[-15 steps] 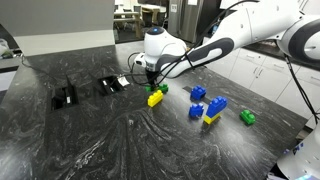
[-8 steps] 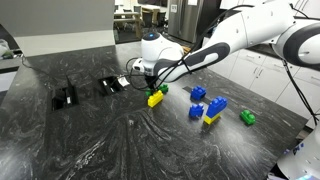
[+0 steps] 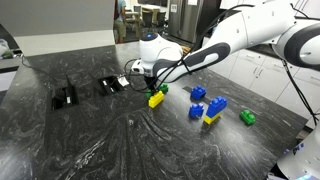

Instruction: Take the green legos between the blue legos and move it closer to the yellow legos

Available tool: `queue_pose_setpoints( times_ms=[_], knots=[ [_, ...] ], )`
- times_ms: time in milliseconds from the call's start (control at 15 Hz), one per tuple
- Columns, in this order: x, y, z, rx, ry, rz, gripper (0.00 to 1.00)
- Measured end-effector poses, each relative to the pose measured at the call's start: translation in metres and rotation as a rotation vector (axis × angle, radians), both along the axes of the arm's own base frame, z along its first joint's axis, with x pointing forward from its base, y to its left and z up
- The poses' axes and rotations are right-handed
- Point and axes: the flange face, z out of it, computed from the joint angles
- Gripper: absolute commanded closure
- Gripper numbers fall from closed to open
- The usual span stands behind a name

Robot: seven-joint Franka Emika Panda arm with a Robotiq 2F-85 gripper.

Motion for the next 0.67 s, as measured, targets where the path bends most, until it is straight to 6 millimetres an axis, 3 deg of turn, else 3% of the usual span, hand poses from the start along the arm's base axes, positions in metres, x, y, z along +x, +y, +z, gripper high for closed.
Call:
queue_pose_setpoints(
  times_ms=[267, 333, 400, 667],
  knots=[
    [-0.0005, 0.001, -0.0002, -0.002, 0.013, 0.033, 0.9],
    [-0.0006, 0.0011, -0.0003, -0.001, 0.017, 0.043, 0.57],
    [-0.0007, 0.0011, -0.0004, -0.002, 0.022, 0.059, 0.39],
    [-0.0025, 0.0021, -0.0021, 0.001, 0.057, 0.12, 0.13]
  ],
)
